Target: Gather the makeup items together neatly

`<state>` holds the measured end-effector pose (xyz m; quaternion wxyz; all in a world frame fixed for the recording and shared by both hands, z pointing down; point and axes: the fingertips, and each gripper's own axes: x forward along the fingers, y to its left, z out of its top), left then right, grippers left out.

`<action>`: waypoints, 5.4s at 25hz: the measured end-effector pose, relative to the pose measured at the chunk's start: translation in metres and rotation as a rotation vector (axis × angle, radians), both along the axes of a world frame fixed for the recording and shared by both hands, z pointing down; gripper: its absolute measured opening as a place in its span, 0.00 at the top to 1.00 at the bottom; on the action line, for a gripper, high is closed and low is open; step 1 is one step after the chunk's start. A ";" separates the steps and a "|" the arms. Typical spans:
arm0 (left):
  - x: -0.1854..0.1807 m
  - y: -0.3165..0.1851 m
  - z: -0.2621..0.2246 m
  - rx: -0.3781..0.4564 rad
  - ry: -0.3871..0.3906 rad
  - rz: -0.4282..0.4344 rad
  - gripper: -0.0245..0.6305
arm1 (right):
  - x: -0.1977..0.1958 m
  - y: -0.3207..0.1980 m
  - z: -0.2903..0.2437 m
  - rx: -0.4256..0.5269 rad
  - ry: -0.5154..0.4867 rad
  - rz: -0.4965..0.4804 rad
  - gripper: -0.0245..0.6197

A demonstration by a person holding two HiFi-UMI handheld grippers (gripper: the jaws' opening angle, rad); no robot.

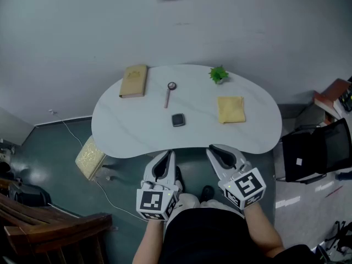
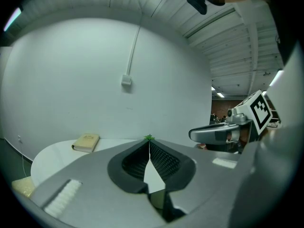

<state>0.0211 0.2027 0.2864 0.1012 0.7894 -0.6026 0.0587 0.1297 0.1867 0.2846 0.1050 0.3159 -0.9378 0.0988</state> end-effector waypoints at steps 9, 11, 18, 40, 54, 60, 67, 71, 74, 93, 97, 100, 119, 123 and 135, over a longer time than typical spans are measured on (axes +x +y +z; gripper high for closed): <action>-0.032 -0.031 -0.001 0.006 -0.006 0.042 0.87 | -0.038 -0.027 0.002 -0.023 0.025 0.006 0.84; -0.039 -0.040 -0.002 0.005 -0.007 0.052 0.85 | -0.047 -0.035 0.003 -0.024 0.030 0.008 0.81; -0.068 -0.073 0.003 -0.012 -0.003 0.084 0.77 | -0.073 -0.065 0.008 -0.048 0.042 0.031 0.73; -0.147 -0.152 0.030 -0.064 0.011 0.227 0.66 | -0.150 -0.124 0.030 -0.110 0.094 0.157 0.62; -0.158 -0.155 0.072 -0.159 0.029 0.255 0.66 | -0.156 -0.121 0.067 -0.203 0.117 0.199 0.62; -0.155 -0.154 0.088 -0.203 0.031 0.253 0.66 | -0.154 -0.129 0.087 -0.241 0.133 0.177 0.62; -0.154 -0.163 0.096 -0.232 0.022 0.223 0.66 | -0.154 -0.143 0.114 -0.236 0.198 0.099 0.61; -0.153 -0.169 0.098 -0.246 0.009 0.195 0.66 | -0.154 -0.148 0.131 -0.223 0.246 0.007 0.61; -0.154 -0.173 0.100 -0.262 -0.004 0.165 0.66 | -0.153 -0.155 0.143 -0.221 0.276 -0.055 0.61; -0.142 -0.190 0.124 -0.319 -0.015 0.005 0.66 | -0.162 -0.168 0.225 -0.093 0.487 -0.529 0.52; -0.141 -0.188 0.129 -0.329 -0.014 -0.001 0.66 | -0.161 -0.166 0.247 -0.010 0.605 -0.647 0.49; -0.143 -0.188 0.132 -0.333 -0.016 0.000 0.66 | -0.161 -0.167 0.260 0.006 0.661 -0.704 0.48; -0.151 -0.181 0.148 -0.382 0.000 -0.020 0.66 | -0.166 -0.177 0.300 -0.045 0.764 -0.825 0.46; -0.151 -0.184 0.147 -0.380 0.003 -0.022 0.66 | -0.165 -0.176 0.301 -0.050 0.764 -0.832 0.46; -0.149 -0.191 0.147 -0.374 -0.004 -0.020 0.66 | -0.161 -0.188 0.297 -0.066 0.745 -0.792 0.45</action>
